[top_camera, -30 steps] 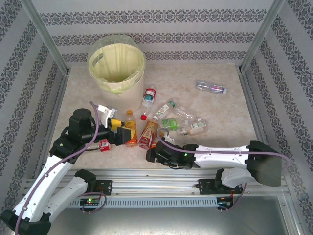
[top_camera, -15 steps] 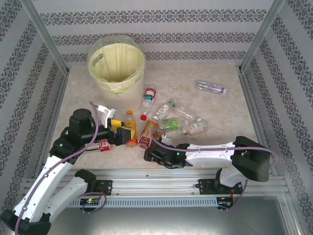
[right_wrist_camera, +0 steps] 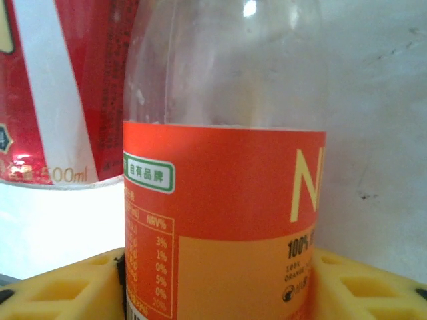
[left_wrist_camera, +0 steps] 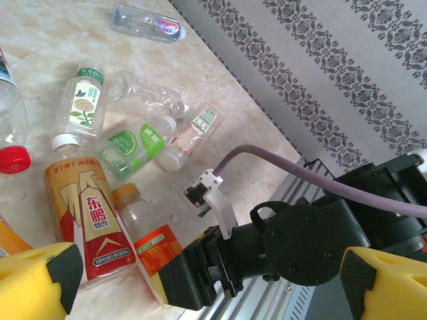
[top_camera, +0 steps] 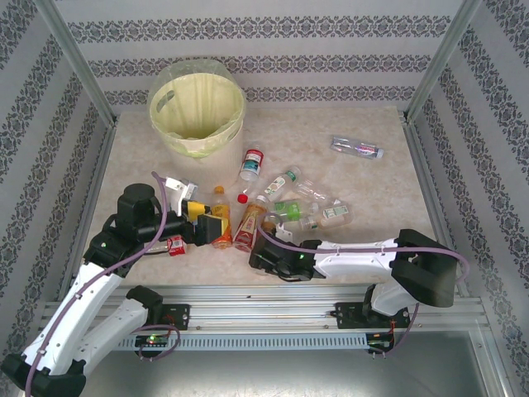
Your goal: Put the plastic bottles in the bin
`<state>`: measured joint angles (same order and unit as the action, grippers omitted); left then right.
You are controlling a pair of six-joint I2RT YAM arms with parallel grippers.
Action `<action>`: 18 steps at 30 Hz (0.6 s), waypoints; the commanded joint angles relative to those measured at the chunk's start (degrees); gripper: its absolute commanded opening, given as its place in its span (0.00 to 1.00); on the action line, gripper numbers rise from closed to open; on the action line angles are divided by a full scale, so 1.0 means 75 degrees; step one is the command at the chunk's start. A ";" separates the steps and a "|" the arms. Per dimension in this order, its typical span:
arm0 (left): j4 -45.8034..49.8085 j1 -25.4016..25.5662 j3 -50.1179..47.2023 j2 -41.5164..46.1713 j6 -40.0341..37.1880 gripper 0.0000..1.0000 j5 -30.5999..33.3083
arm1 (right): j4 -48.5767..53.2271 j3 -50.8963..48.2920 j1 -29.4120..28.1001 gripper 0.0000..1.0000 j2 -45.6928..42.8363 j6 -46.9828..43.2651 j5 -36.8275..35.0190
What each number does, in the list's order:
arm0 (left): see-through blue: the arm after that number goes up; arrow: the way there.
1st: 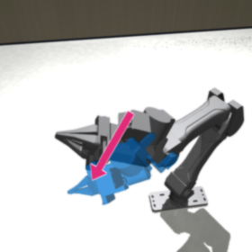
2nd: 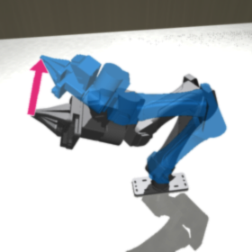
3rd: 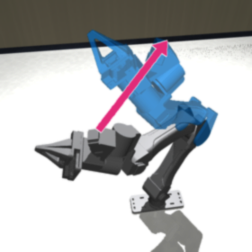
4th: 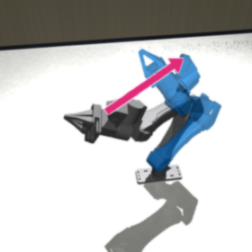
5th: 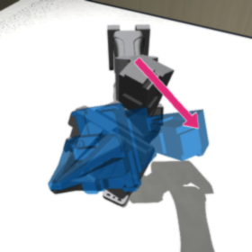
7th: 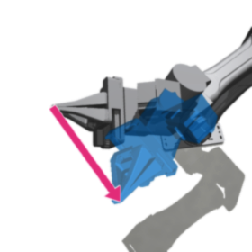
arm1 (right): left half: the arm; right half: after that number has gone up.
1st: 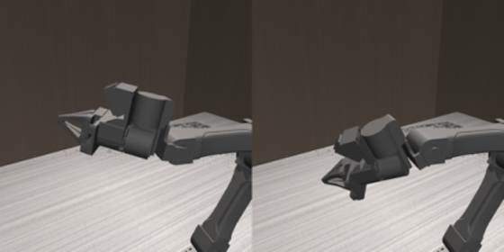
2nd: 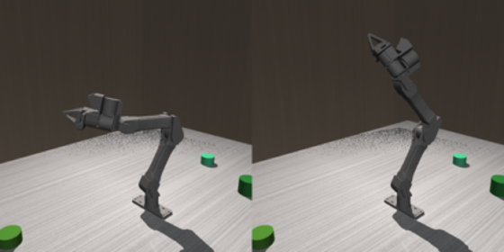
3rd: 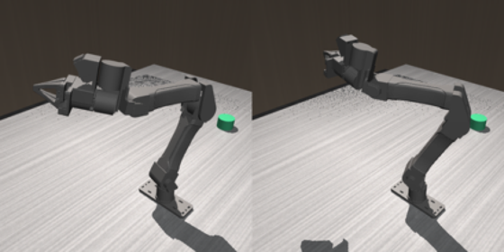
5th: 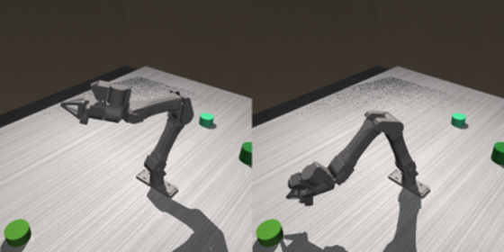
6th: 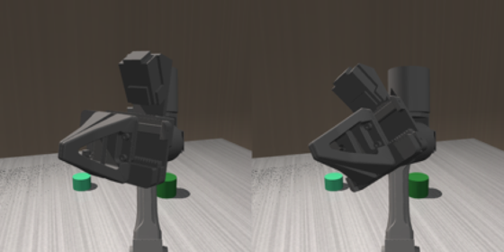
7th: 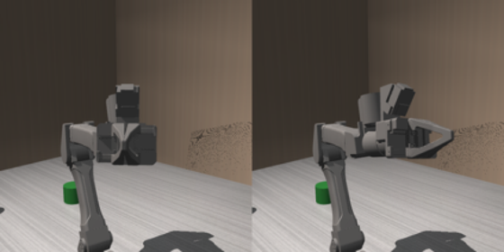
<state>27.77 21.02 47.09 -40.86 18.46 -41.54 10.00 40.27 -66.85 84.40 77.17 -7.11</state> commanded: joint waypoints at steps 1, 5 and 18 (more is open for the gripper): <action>-0.0028 0.0071 -0.0067 -0.0045 0.0137 1.00 0.0007 | 0.0149 -0.0202 0.0097 0.55 -0.0351 -0.0272 -0.0245; -0.0070 0.0069 -0.0167 -0.0122 0.0713 1.00 0.0066 | 0.0200 -0.0551 0.0187 0.51 -0.0968 -0.0650 -0.0304; -0.1453 0.0824 -0.1420 -0.0051 0.3523 1.00 0.0535 | 0.0231 -0.1455 0.1232 0.48 -0.3721 -0.2922 0.1087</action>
<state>24.25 24.71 38.44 -40.66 37.01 -38.46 11.38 30.35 -59.13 59.57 61.71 -3.18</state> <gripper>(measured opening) 0.999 0.552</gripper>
